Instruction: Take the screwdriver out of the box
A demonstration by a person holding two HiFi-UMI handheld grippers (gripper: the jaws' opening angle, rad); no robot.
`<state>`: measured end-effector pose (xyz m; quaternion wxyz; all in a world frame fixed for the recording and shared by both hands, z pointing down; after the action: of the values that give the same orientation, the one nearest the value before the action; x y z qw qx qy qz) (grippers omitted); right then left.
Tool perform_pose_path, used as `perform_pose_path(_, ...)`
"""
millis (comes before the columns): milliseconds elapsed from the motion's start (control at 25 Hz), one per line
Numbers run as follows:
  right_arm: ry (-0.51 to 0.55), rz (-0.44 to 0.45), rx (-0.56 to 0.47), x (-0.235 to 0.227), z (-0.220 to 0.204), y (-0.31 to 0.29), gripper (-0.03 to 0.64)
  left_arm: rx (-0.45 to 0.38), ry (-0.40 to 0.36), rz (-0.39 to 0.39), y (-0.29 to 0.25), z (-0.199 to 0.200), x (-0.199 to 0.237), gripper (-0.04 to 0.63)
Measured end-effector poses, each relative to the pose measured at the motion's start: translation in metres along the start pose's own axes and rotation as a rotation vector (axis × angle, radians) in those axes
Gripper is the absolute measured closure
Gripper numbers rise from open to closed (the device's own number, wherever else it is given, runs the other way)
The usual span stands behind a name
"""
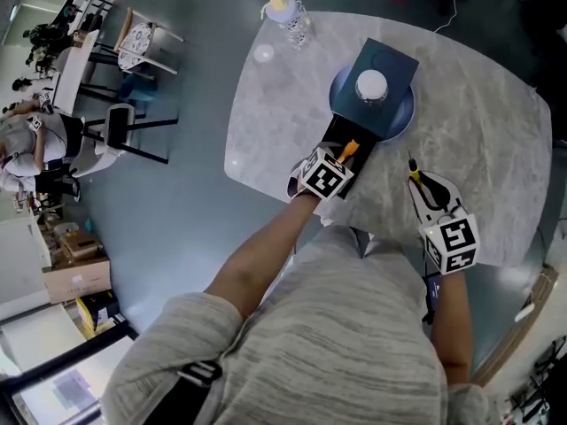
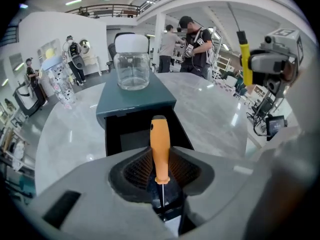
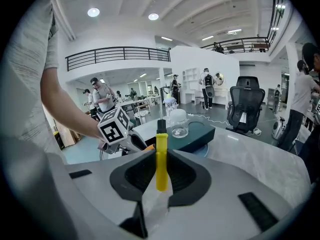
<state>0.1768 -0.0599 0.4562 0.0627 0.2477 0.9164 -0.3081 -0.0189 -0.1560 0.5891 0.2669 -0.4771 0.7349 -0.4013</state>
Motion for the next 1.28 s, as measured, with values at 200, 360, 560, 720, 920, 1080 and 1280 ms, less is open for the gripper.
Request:
perform_pose_path(200, 0.018, 0.055, -0.007, 0.010, 0.012, -0.014, 0.551, -0.080, 0.068, 0.035, 0.022, 0.000, 0.006, 0.485)
perform_pose_path(360, 0.020, 0.099, -0.017, 0.018, 0.023, -0.019, 0.551, -0.158, 0.126, 0.058, 0.044, 0.003, 0.004, 0.485)
perform_pose_path(560, 0.015, 0.148, -0.036, 0.038, 0.042, -0.024, 0.551, -0.275, 0.145, 0.092, 0.091, 0.016, 0.009, 0.485)
perform_pose_path(720, 0.006, 0.181, -0.039, 0.041, 0.050, -0.027, 0.551, -0.351, 0.168, 0.100, 0.112, 0.024, 0.008, 0.485)
perform_pose_path(920, -0.002, 0.220, -0.049, 0.045, 0.060, -0.023, 0.550, -0.451, 0.184, 0.092, 0.139, 0.039, 0.002, 0.485)
perform_pose_path(1080, -0.022, 0.245, -0.069, 0.046, 0.067, -0.015, 0.551, -0.518, 0.183, 0.074, 0.157, 0.051, -0.004, 0.485)
perform_pose_path(1280, -0.042, 0.269, -0.109, 0.049, 0.077, -0.005, 0.551, -0.586, 0.176, 0.064, 0.176, 0.062, -0.011, 0.485)
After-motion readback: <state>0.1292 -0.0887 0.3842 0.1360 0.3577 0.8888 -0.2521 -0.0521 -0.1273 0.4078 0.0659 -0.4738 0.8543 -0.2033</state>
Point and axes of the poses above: the fingertips, and each gripper's own axes: y backward along the fingers, x to its left, z out of its top, the point moved 7 cm from there along y, backward along the fingers, and after that the axes turned 12 degrees about -y, right-handed, at the moved point
